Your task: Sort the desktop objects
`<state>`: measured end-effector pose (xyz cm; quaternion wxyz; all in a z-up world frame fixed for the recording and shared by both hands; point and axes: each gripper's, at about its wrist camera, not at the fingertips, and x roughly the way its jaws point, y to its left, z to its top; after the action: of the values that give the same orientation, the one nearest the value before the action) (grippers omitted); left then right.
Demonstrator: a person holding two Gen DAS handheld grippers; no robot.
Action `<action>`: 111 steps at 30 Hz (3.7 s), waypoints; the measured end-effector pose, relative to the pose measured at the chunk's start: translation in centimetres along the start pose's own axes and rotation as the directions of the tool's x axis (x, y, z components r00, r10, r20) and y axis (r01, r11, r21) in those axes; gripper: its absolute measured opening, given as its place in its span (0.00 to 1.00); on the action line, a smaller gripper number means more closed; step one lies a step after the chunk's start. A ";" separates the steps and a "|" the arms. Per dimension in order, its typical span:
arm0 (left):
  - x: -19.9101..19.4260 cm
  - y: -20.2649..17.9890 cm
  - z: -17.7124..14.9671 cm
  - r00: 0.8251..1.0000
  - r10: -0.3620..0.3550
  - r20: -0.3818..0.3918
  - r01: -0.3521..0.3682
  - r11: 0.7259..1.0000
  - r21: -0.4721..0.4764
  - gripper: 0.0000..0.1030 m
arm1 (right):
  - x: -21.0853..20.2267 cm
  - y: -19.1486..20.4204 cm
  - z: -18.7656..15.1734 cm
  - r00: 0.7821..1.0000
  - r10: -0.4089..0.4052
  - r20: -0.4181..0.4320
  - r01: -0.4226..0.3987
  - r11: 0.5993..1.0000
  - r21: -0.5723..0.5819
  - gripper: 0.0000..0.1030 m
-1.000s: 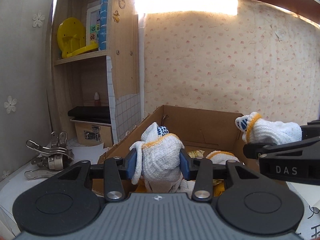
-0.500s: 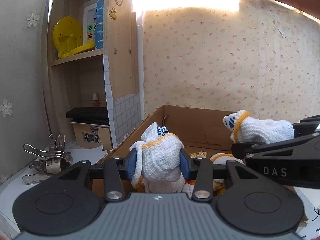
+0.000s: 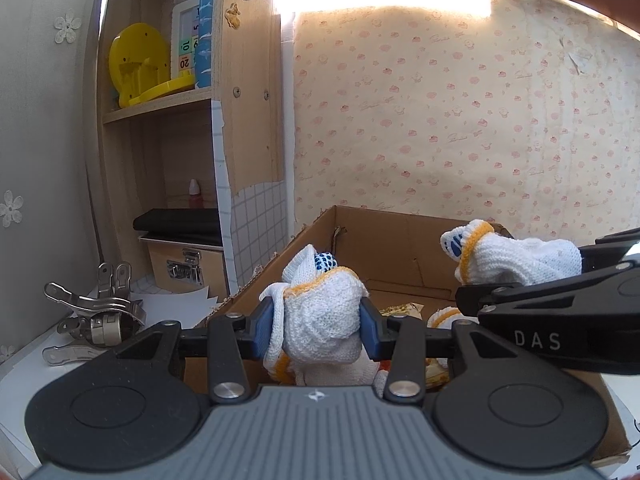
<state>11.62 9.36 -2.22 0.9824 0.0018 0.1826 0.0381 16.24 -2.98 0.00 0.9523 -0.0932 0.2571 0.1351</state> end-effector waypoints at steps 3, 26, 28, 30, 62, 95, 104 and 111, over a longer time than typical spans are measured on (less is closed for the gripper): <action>0.2 0.1 0.0 1.000 0.004 -0.006 -0.004 1.000 -0.008 0.45 | 0.4 0.0 0.2 1.000 -0.002 0.002 0.002 1.000 0.005 0.50; -0.7 -0.5 0.3 1.000 0.001 0.022 0.000 1.000 -0.017 0.62 | -4.3 -2.3 -0.4 0.991 -0.025 0.130 0.018 0.998 0.057 0.84; -1.0 -0.8 0.3 1.000 0.002 0.025 -0.001 1.000 -0.016 0.64 | -5.1 -2.8 -0.5 0.989 -0.042 0.140 0.032 0.997 0.071 0.85; -1.2 -1.0 0.3 1.000 0.000 0.025 0.000 1.000 -0.015 0.66 | -5.9 -3.4 -0.8 0.988 -0.048 0.145 0.037 0.996 0.081 0.86; -8.2 -2.9 -0.7 0.997 0.075 0.004 -0.075 0.997 -0.017 0.98 | -12.0 -3.2 -5.2 0.994 -0.049 0.096 0.038 0.993 0.114 0.92; -9.1 -3.2 -1.2 0.994 0.110 -0.011 -0.110 0.994 0.002 1.00 | -13.1 -3.1 -5.9 0.994 -0.046 0.100 0.033 0.992 0.125 0.92; -9.1 -3.3 -1.1 0.995 0.102 -0.020 -0.102 0.995 -0.015 1.00 | -13.0 -3.1 -5.8 0.994 -0.047 0.098 0.034 0.992 0.124 0.92; -9.2 -3.2 -1.0 0.996 0.085 -0.015 -0.085 0.996 -0.022 1.00 | -13.0 -3.2 -5.8 0.994 -0.050 0.099 0.037 0.991 0.127 0.92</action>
<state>2.94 5.42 0.09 0.9786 -0.0016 0.1887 0.0821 3.74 -10.15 2.10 0.9709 -0.0320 0.2140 0.1024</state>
